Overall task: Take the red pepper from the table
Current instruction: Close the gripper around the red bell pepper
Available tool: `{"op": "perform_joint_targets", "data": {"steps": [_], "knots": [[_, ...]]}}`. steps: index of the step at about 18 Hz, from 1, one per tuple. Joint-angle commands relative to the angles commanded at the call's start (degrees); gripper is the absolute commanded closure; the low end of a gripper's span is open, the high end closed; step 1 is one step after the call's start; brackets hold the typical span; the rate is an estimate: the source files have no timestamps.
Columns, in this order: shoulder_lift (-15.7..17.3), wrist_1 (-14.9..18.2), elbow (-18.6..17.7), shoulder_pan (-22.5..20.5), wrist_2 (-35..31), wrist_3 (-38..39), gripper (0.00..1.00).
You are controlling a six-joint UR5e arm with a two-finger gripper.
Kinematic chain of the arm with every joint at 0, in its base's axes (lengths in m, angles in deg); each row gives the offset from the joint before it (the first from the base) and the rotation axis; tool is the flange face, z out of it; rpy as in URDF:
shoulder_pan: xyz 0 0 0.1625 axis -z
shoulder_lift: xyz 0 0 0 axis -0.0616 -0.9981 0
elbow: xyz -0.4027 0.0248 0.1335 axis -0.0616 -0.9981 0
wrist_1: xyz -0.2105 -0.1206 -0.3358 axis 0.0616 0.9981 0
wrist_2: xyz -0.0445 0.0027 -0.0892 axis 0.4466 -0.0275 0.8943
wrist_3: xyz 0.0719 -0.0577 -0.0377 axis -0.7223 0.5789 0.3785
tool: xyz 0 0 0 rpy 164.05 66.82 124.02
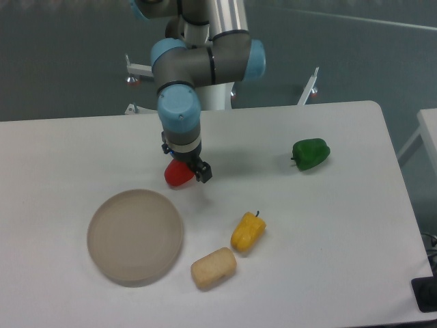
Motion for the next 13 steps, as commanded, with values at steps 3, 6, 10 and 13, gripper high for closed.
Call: {"op": "perform_joint_targets", "data": {"steps": [3, 6, 10, 13], "knots": [[-1.0, -1.3, -0.1, 0.1, 0.0, -0.1, 0.0], [-2.3, -2.6, -0.2, 0.8, -0.3, -0.6, 0.0], [-2.3, -2.8, 0.5, 1.0, -2.5, -0.6, 0.38], [-0.8, -2.8, 1.4, 0.5, -2.5, -1.0, 0.75]]}}
